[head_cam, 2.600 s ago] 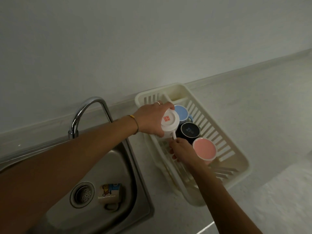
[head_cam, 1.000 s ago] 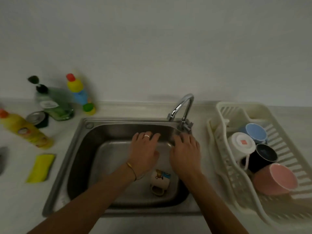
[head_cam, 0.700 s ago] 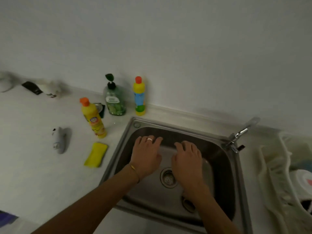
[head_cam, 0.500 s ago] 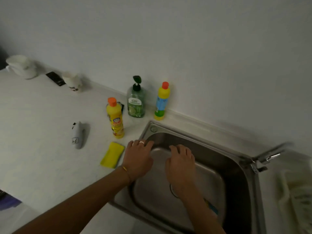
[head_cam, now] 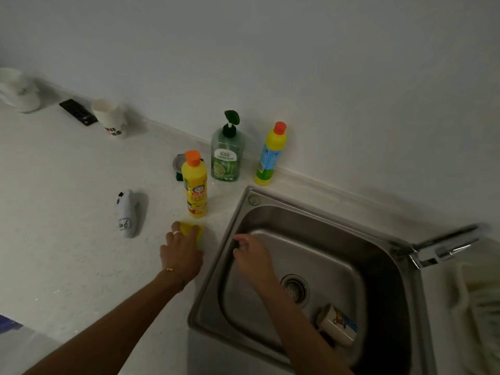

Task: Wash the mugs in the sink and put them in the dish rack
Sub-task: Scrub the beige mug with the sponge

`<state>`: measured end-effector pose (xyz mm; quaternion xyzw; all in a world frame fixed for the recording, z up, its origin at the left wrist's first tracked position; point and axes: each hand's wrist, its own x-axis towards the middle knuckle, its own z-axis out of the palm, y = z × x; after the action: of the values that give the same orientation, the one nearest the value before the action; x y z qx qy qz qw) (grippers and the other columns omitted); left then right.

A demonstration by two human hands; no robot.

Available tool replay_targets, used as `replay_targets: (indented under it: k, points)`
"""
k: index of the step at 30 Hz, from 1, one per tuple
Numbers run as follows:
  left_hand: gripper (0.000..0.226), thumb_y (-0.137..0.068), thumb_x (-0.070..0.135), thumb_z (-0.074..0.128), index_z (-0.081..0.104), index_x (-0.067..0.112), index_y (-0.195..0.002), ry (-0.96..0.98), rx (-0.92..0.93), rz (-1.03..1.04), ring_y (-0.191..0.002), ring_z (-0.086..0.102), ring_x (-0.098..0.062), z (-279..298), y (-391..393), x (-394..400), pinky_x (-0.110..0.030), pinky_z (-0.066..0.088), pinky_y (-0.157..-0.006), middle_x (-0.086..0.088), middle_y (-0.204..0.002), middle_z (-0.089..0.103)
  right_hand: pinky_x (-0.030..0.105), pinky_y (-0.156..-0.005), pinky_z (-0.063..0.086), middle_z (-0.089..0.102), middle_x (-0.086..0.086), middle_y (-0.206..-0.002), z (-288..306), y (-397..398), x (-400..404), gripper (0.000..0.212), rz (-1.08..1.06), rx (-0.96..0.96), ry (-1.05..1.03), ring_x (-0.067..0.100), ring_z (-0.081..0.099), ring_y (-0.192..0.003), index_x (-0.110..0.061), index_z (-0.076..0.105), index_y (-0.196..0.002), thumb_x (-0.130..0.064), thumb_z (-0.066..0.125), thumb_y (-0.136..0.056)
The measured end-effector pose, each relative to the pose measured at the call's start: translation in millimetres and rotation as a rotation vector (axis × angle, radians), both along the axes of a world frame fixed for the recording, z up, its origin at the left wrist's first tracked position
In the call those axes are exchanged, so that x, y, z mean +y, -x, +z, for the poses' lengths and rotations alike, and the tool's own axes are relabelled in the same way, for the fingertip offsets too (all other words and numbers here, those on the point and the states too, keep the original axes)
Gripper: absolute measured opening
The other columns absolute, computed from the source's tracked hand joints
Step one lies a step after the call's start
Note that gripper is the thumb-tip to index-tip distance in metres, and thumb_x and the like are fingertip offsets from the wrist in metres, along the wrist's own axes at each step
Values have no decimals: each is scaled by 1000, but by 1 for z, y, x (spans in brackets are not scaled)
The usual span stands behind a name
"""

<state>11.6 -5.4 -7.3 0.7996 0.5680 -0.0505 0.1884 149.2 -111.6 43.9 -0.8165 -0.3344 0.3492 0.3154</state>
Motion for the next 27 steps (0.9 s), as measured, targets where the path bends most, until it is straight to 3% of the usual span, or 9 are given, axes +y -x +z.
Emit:
replay_targets:
  k: [3, 5, 8, 10, 13, 15, 19, 23, 27]
  points:
    - [64, -87, 25, 77, 49, 27, -145, 17, -164, 71, -133, 42, -41, -6, 2, 0, -51, 53, -98, -17, -158, 21, 28, -96, 47, 67, 3, -121, 3, -4, -6, 36, 2, -20, -21, 18, 62, -112, -19, 68, -124, -7, 57, -91]
    - [77, -81, 12, 80, 44, 24, -148, 58, -301, 125, -127, 48, -42, -7, 1, 0, -50, 54, -95, -19, -152, 29, 26, -95, 47, 68, 3, -119, 4, -7, -10, 37, 21, -36, -23, 17, 62, -111, -17, 67, -125, -5, 57, -91]
    - [77, -87, 13, 75, 34, 26, -151, 104, -523, 216, -93, 63, -31, 1, -2, -4, -38, 53, -72, -11, -113, 59, 24, -95, 44, 68, 3, -120, 4, -11, -11, 37, 30, -61, -33, 17, 62, -112, -16, 68, -125, -4, 57, -91]
    - [55, -90, 14, 72, 48, 26, -138, 167, -591, 259, -80, 65, -25, 5, -5, -8, -32, 49, -64, 0, -91, 62, 26, -96, 45, 68, 4, -121, 7, -14, -9, 38, 37, -68, -31, 17, 62, -113, -17, 67, -125, -5, 57, -91]
    - [24, -88, 13, 76, 69, 9, -111, 349, -666, 358, -98, 68, -36, 11, -15, -8, -40, 55, -79, -11, -98, 70, 31, -96, 49, 68, 3, -119, 14, -21, -5, 38, 48, -103, -55, 18, 62, -112, -19, 67, -124, -6, 57, -90]
    - [24, -95, 16, 72, 69, 4, -115, 545, -821, 455, -102, 67, -37, 24, -28, -10, -46, 57, -86, -19, -109, 70, 35, -98, 49, 67, 5, -120, 22, -30, 2, 39, 63, -136, -90, 20, 62, -113, -17, 68, -124, -5, 59, -88]
    - [8, -104, 19, 58, 61, 14, -109, 856, -1137, 624, -81, 65, -24, 66, -68, -9, -33, 54, -62, -8, -95, 67, 23, -94, 44, 67, -2, -123, 57, -55, 33, 35, 97, -246, -143, 14, 62, -110, -24, 68, -122, -12, 59, -91]
    - [13, -105, 13, 52, 60, 8, -96, 940, -1276, 669, -75, 62, -23, 106, -104, 14, -29, 58, -47, -10, -87, 61, 29, -97, 45, 67, 0, -127, 110, -79, 75, 34, 124, -384, -267, 19, 61, -112, -21, 68, -124, -10, 57, -93]
    - [31, -108, 18, 48, 51, 3, -135, 1005, -1422, 701, -86, 64, -29, 130, -123, 49, -40, 60, -63, -21, -115, 61, 34, -98, 47, 64, -1, -129, 148, -99, 120, 39, 191, -476, -302, 18, 60, -113, -21, 66, -125, -9, 49, -92]
